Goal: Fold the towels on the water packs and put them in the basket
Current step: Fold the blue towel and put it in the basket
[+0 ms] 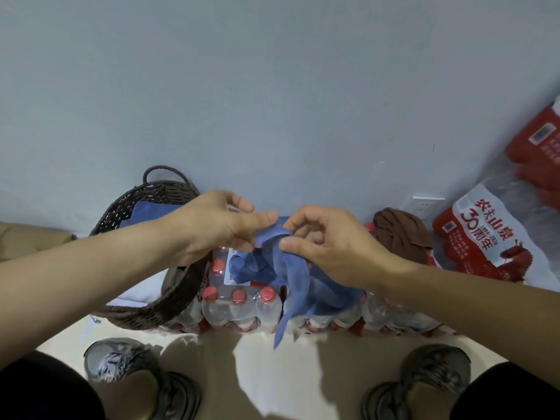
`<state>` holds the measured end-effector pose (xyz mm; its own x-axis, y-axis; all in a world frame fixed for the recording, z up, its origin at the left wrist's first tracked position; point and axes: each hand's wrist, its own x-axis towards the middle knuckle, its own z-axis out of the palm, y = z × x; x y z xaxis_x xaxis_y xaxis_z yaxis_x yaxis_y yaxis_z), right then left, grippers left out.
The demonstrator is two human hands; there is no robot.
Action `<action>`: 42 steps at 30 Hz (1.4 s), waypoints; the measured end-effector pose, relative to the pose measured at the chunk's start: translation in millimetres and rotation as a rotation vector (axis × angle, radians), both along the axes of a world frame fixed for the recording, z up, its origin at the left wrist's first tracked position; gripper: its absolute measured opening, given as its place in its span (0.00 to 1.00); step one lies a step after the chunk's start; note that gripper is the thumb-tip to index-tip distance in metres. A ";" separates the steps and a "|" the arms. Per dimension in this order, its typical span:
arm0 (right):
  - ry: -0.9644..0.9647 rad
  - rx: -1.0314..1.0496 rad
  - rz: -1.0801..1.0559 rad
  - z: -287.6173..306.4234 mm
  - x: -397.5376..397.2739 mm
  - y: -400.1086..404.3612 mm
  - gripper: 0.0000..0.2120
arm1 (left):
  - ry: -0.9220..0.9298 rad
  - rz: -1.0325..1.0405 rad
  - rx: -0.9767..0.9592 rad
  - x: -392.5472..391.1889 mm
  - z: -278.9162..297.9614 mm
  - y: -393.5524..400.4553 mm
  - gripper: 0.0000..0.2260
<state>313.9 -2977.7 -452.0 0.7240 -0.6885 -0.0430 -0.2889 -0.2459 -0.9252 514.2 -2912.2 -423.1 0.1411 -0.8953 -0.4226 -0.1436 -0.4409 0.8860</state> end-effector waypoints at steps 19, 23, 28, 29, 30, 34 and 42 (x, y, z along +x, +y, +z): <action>-0.143 0.104 -0.029 4.7 -0.4 10.9 0.14 | -0.076 -0.387 -0.263 6.8 9.3 3.6 0.14; -0.147 0.119 -0.054 3.2 0.7 12.3 0.17 | -0.086 -0.412 -0.226 6.1 5.5 4.7 0.17; -0.126 0.163 0.024 6.9 0.8 11.9 0.14 | -0.097 -0.361 -0.268 1.9 6.1 1.3 0.12; -0.059 0.136 0.073 8.0 -0.5 9.3 0.12 | -0.074 -0.348 -0.260 2.4 6.2 0.2 0.12; 0.049 0.089 0.135 8.6 -3.1 5.5 0.12 | -0.066 -0.329 -0.252 3.8 5.2 -0.7 0.12; 0.540 -0.006 0.452 10.3 -24.1 -12.2 0.09 | -0.169 -0.282 -0.218 9.7 -3.2 -2.1 0.07; 0.895 0.269 0.606 12.6 -60.6 -44.7 0.16 | -0.430 -0.689 -0.009 24.5 -11.3 4.0 0.09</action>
